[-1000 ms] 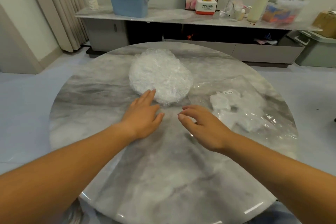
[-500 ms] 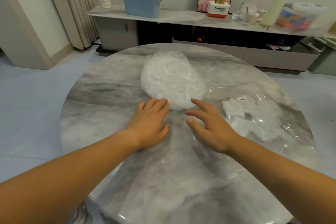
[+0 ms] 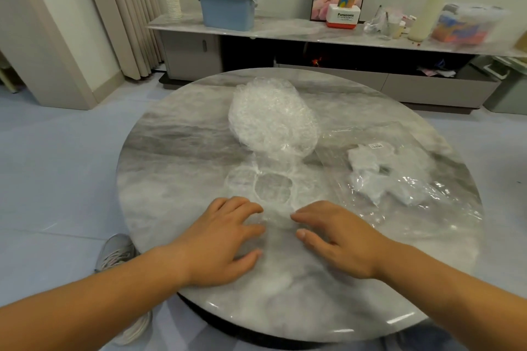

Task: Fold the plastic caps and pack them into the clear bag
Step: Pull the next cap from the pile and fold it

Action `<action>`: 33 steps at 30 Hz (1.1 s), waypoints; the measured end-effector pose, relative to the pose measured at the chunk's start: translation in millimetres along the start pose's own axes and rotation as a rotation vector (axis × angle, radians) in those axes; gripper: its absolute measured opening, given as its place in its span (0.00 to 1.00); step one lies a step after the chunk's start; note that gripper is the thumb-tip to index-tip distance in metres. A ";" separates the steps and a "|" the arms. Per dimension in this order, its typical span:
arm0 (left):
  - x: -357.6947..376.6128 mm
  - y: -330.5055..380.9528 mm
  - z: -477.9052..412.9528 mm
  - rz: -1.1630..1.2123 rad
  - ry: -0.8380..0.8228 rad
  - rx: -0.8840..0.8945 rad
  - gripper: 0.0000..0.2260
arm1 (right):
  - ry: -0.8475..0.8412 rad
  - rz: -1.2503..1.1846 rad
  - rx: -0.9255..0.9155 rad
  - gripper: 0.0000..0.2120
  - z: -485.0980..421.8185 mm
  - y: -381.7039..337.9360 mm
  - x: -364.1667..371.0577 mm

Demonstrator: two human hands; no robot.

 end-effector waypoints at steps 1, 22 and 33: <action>1.9 2.5 5.2 0.045 -0.003 -0.017 0.23 | 0.000 -0.004 -0.003 0.34 6.6 0.5 2.5; 1.4 3.6 26.9 0.256 -0.077 0.008 0.25 | 0.165 0.017 -0.052 0.25 49.1 -11.3 6.8; 7.2 -2.2 18.5 0.352 -0.059 -0.245 0.27 | 0.454 -0.388 0.192 0.21 46.7 -8.0 -11.7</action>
Point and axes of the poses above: each hand's wrist, its own z-axis away from the middle knuckle, its own x-axis out of the palm, y = z × x, the point moved 3 cm from there along -z, towards the middle knuckle, and after that the axes turned 10 degrees about x, right-handed, at the moved point
